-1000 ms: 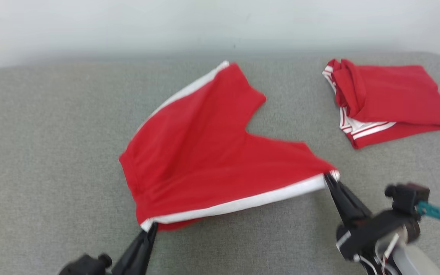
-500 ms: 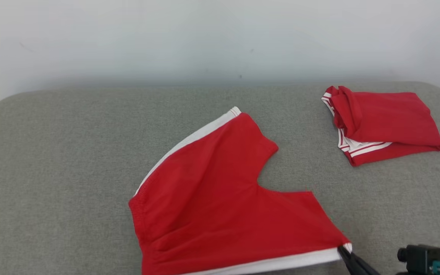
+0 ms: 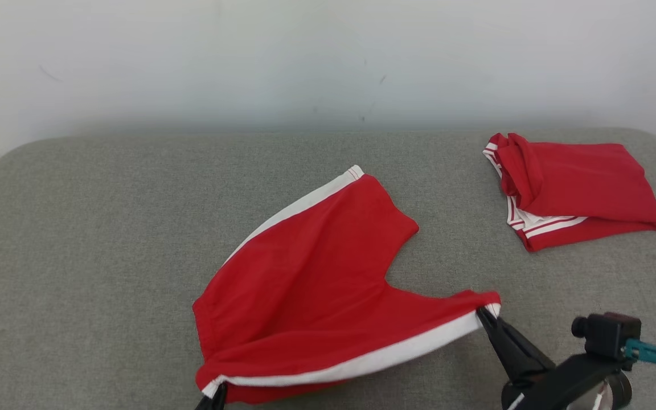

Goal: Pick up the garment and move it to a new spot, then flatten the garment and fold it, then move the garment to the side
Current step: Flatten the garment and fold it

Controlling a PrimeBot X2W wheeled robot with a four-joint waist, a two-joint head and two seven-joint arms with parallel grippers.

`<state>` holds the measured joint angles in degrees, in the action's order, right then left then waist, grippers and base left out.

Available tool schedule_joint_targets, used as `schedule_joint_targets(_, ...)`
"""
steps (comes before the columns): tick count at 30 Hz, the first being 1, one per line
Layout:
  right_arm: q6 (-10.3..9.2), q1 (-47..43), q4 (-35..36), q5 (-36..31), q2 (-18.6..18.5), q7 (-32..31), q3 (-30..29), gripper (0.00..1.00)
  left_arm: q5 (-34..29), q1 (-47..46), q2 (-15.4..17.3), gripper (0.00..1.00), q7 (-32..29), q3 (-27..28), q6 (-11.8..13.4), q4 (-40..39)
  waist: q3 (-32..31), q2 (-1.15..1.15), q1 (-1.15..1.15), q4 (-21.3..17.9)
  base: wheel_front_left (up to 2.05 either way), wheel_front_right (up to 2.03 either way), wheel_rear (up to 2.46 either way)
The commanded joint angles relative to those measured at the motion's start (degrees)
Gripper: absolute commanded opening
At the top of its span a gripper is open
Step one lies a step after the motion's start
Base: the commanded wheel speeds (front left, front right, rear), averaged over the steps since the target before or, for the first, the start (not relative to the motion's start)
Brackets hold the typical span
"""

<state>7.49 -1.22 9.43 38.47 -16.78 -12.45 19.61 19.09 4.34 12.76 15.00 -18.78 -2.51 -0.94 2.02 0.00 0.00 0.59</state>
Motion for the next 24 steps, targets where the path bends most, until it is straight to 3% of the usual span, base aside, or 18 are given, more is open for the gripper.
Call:
schedule_joint_targets(1, 0.0, 2.32, -1.02, -0.52, 0.55, 0.46, 0.16, 0.0, -0.59, -1.47, 0.3, 0.0, 0.22, 0.56, -0.49, 0.05, 0.07, 0.0, 0.0, 0.08, 0.0, 0.0, 0.0)
schedule_joint_targets(9, 0.0, 16.41, -9.66, -0.86, 1.41, 1.61, 1.88, 0.0, 0.22, -9.93, 1.94, 0.0, 0.22, 2.65, -2.51, 3.24, 2.38, 0.0, 0.0, 0.25, 0.0, 0.0, 0.0)
schedule_joint_targets(17, 0.0, 36.19, -26.24, -0.22, 3.4, 2.64, 6.68, 0.0, 2.42, -19.86, 3.58, 0.0, -0.14, 3.51, -3.87, 9.43, 7.55, 0.0, 0.0, 0.39, 0.0, 0.0, 0.0)
schedule_joint_targets(24, 0.0, 50.97, -42.04, 0.28, 7.6, 5.11, 10.73, 0.0, 3.79, -27.49, 4.47, 0.0, -0.48, 1.87, -4.61, 14.97, 12.85, 0.0, 0.0, 1.22, 0.0, 0.0, 0.0)
